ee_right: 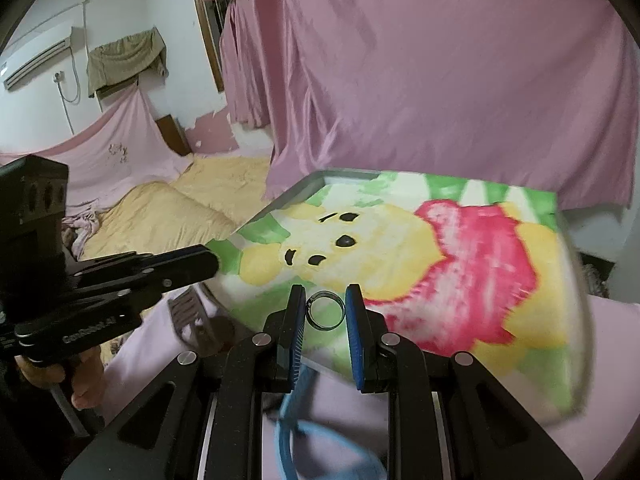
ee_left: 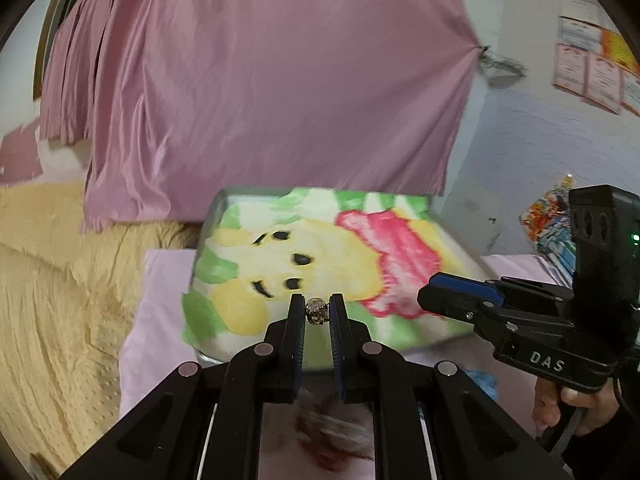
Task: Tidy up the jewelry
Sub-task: 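Carry both rings over the grey tray and open both grippers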
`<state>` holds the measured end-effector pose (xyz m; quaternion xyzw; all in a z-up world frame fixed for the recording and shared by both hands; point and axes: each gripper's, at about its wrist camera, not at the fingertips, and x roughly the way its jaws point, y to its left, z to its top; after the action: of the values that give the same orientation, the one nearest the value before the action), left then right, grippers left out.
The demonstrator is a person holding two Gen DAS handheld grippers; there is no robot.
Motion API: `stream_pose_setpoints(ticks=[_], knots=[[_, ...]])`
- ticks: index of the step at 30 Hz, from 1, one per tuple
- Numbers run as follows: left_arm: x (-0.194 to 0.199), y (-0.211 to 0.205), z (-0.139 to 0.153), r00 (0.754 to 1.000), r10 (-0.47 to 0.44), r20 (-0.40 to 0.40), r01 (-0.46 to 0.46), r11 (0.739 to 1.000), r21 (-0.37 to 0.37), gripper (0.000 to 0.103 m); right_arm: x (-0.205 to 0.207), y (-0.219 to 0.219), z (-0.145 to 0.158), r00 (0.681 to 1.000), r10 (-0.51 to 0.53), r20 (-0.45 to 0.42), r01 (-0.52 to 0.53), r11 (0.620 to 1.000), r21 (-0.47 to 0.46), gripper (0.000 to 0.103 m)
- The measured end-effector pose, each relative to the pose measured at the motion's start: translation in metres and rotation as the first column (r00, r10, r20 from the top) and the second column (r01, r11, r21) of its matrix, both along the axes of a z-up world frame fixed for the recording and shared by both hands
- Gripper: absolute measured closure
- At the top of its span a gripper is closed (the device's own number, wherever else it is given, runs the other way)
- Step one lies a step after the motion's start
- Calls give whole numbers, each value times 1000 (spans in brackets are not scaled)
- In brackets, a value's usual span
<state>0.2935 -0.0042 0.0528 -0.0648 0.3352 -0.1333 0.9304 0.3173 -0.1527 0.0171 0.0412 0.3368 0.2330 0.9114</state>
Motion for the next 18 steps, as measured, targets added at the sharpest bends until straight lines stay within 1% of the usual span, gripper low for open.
stream_pose_setpoints(ticks=[4, 8, 10, 14, 18], knots=[[29, 10, -17, 994, 17, -108, -19, 1000, -14, 91, 22, 18, -12, 997, 4, -79, -8, 999, -49, 85], [44, 14, -30, 984, 30, -178, -32, 999, -7, 91, 34, 26, -22, 990, -2, -140, -12, 995, -102, 85], [47, 13, -32, 979, 24, -201, -26, 1000, -8, 91, 37, 28, -27, 986, -4, -168, -17, 992, -124, 85], [50, 9, -40, 970, 27, -240, -22, 999, 24, 91, 43, 31, -33, 978, -1, -207, -30, 988, -150, 85], [51, 8, -44, 966, 27, -257, -20, 999, 29, 91, 46, 30, -36, 969, 6, -246, -44, 988, -150, 85]])
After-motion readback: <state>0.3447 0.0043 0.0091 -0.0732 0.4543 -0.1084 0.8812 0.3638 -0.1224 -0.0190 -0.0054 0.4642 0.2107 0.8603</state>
